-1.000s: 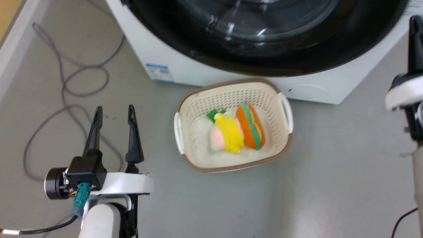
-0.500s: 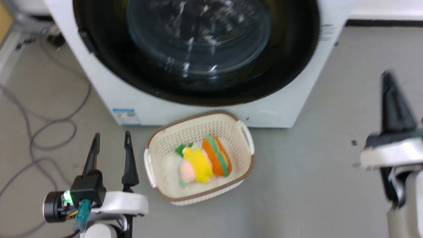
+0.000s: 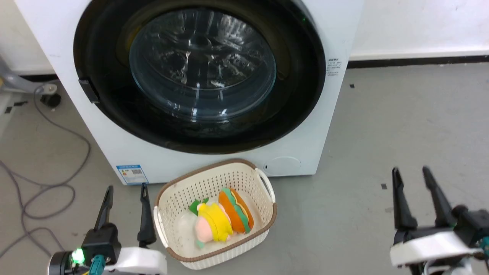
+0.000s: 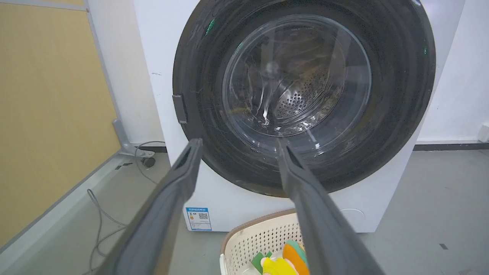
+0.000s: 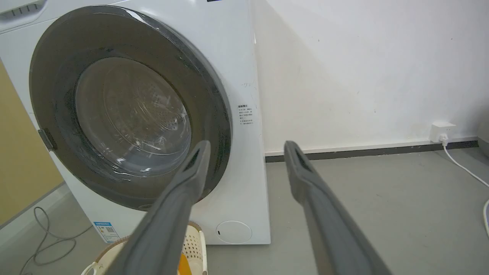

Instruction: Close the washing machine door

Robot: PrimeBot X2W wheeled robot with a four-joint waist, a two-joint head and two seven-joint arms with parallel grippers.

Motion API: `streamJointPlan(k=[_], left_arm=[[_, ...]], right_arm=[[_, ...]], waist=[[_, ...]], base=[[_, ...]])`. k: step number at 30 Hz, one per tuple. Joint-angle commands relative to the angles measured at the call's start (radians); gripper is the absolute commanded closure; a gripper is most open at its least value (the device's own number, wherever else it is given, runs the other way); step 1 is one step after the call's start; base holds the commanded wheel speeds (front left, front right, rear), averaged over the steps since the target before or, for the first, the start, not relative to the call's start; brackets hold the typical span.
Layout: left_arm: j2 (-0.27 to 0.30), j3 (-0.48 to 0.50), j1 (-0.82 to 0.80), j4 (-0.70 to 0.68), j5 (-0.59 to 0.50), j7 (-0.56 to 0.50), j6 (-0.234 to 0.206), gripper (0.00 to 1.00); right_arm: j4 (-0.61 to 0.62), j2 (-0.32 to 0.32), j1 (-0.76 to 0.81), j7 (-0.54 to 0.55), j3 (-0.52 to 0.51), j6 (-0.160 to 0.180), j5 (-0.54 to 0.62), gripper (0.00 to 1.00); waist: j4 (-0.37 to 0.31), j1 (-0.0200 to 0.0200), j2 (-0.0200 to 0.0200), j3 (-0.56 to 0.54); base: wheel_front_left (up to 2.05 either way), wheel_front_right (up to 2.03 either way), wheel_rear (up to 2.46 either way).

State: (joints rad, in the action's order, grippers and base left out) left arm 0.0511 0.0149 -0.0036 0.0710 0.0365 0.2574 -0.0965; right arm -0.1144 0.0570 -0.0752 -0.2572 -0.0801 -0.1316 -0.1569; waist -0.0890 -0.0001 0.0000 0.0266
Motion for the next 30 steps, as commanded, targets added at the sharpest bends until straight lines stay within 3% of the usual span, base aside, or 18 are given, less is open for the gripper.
streamJointPlan(k=[1, 7, 8, 30], left_arm=[[0.001, 0.006, 0.02, 0.004, -0.005, 0.004, -0.005, 0.0], [0.001, 0.01, 0.04, 0.011, -0.002, 0.004, -0.003, 0.0], [0.0, 0.007, 0.03, 0.009, 0.001, 0.0, -0.001, 1.0], [0.0, 0.002, 0.026, -0.003, -0.005, -0.041, 0.014, 1.0]], right_arm=[[0.004, -0.006, 0.028, -0.005, 0.011, 0.001, -0.022, 0.0], [0.005, -0.007, 0.064, -0.005, 0.032, 0.001, -0.051, 0.0], [0.0, -0.002, 0.054, 0.0, 0.031, 0.0, -0.048, 1.0], [0.017, -0.003, 0.057, 0.04, 0.038, 0.0, -0.016, 1.0]], waist=[[-0.002, 0.0001, 0.0, -0.011], [-0.001, 0.0001, 0.0, -0.025], [-0.001, 0.0001, 0.0, -0.025], [0.013, 0.0001, 0.0, -0.026]], base=[[0.0, 0.0, 0.0], [0.0, 0.0, 0.0], [0.0, 0.0, 0.0], [0.0, 0.0, 0.0]])
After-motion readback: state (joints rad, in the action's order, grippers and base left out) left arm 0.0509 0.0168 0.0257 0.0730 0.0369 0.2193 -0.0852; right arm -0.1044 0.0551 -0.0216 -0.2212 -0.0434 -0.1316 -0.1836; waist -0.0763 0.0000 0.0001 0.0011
